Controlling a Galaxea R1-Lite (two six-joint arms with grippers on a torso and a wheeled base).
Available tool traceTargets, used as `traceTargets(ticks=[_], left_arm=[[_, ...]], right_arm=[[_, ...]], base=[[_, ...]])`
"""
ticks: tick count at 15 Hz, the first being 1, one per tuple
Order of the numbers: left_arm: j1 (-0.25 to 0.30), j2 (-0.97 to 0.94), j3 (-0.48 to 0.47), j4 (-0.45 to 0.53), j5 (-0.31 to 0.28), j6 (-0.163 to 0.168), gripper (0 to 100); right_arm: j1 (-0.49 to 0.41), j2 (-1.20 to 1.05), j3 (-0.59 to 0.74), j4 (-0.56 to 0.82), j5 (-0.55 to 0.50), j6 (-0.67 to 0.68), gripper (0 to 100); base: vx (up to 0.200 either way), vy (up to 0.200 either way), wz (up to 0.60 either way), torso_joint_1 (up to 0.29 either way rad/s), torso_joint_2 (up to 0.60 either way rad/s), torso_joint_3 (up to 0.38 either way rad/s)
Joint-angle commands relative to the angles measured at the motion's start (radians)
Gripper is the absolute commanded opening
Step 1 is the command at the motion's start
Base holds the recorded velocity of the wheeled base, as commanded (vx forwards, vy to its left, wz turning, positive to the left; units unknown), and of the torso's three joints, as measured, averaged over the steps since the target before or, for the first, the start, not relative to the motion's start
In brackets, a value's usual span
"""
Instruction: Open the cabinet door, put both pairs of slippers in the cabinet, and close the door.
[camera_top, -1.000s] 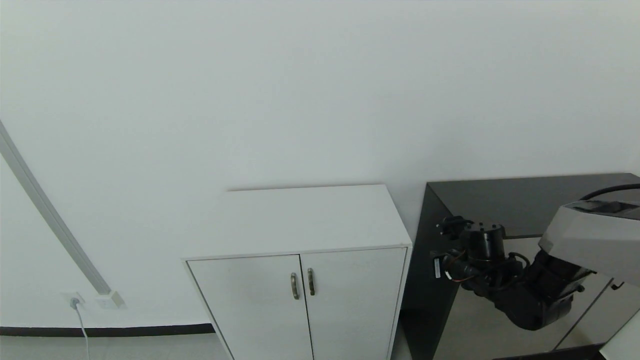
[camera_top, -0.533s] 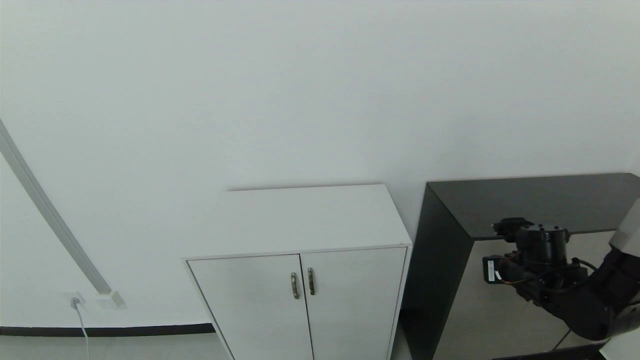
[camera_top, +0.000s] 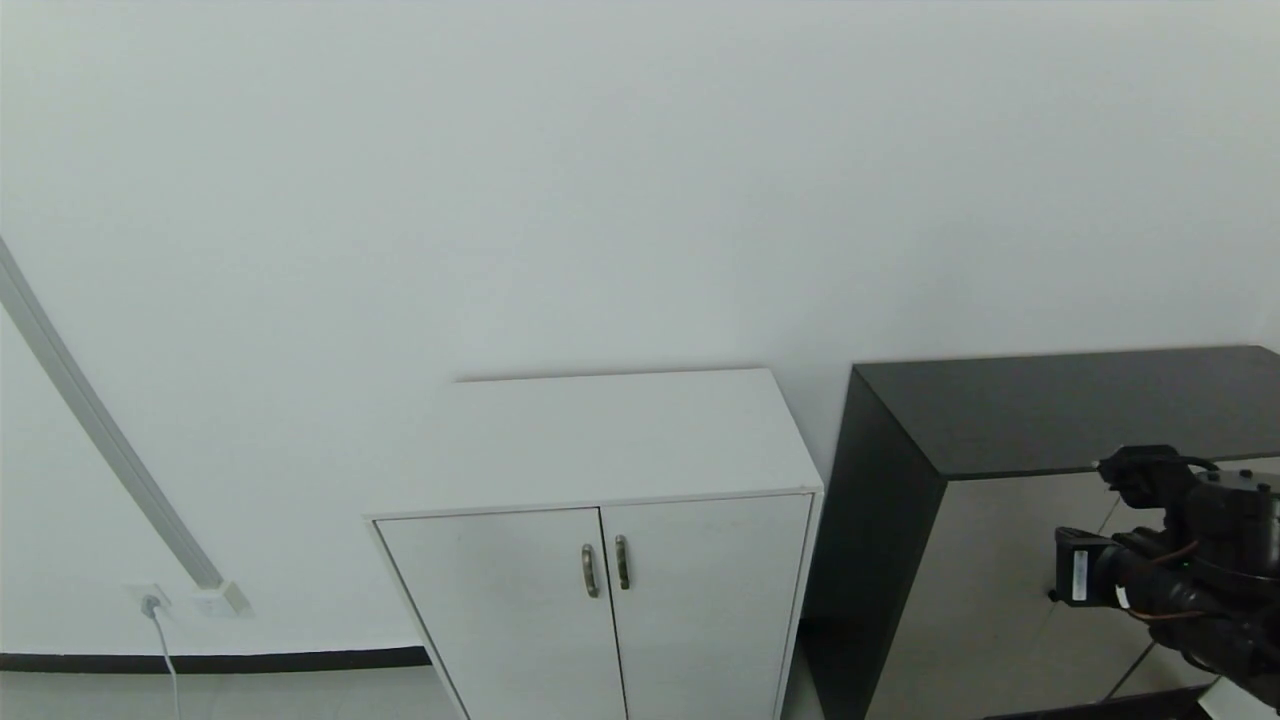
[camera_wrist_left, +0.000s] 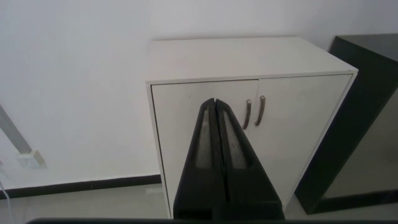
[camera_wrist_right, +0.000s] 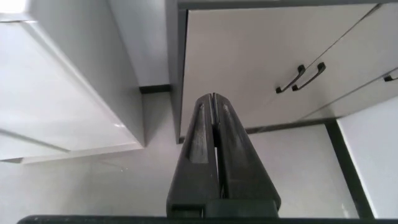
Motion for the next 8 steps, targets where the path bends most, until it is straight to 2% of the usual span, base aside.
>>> traceTargets(ticks=[1, 8], left_arm=[[-0.002, 0.001, 0.000, 0.000, 0.000, -0.001, 0], [0.000, 0.001, 0.000, 0.000, 0.000, -0.001, 0]], right_arm=[[0.016, -0.163, 0.076, 0.003, 0.021, -0.006, 0], [0.026, -0.423, 0.256, 0.010, 0.116, -0.043, 0]], base=[[0.000, 0.000, 0.00, 0.000, 0.00, 0.000], [0.000, 0.000, 0.00, 0.000, 0.00, 0.000]])
